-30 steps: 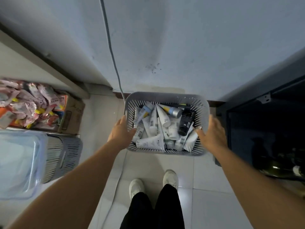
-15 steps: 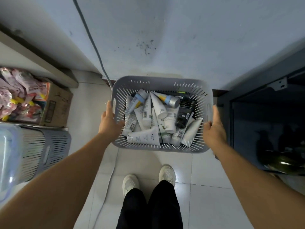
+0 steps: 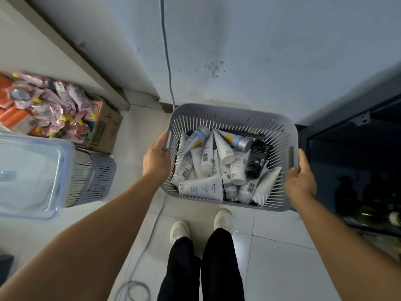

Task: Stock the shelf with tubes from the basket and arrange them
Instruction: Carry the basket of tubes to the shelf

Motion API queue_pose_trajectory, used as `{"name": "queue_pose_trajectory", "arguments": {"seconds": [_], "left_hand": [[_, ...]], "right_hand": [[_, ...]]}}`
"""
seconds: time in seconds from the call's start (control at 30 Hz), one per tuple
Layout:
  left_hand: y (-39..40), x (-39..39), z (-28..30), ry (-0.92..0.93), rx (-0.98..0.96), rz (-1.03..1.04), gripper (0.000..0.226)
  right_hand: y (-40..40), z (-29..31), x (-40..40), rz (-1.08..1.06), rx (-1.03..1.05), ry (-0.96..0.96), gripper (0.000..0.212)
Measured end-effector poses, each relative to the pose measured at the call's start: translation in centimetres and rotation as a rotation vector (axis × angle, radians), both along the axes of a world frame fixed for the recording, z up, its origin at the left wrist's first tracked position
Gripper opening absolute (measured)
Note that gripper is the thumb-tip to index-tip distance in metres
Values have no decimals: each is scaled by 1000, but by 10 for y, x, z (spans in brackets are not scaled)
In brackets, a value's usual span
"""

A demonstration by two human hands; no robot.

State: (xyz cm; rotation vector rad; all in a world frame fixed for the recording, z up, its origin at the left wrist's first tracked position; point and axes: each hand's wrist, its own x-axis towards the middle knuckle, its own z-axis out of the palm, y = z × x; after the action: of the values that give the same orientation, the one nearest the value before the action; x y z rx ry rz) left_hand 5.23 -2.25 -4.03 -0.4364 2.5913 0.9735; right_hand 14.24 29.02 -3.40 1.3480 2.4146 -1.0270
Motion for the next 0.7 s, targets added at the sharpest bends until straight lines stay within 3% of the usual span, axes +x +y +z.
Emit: {"name": "queue_pose_trajectory", "arguments": {"seconds": [0.33,0.7], "left_hand": [[-23,64,96,163,11,-86,55],[-32,161,204,308,84,-260,57]], "right_hand": [[-31,101,95,-73,2,155,51],[-77,203,248,-301,51,221,51]]}}
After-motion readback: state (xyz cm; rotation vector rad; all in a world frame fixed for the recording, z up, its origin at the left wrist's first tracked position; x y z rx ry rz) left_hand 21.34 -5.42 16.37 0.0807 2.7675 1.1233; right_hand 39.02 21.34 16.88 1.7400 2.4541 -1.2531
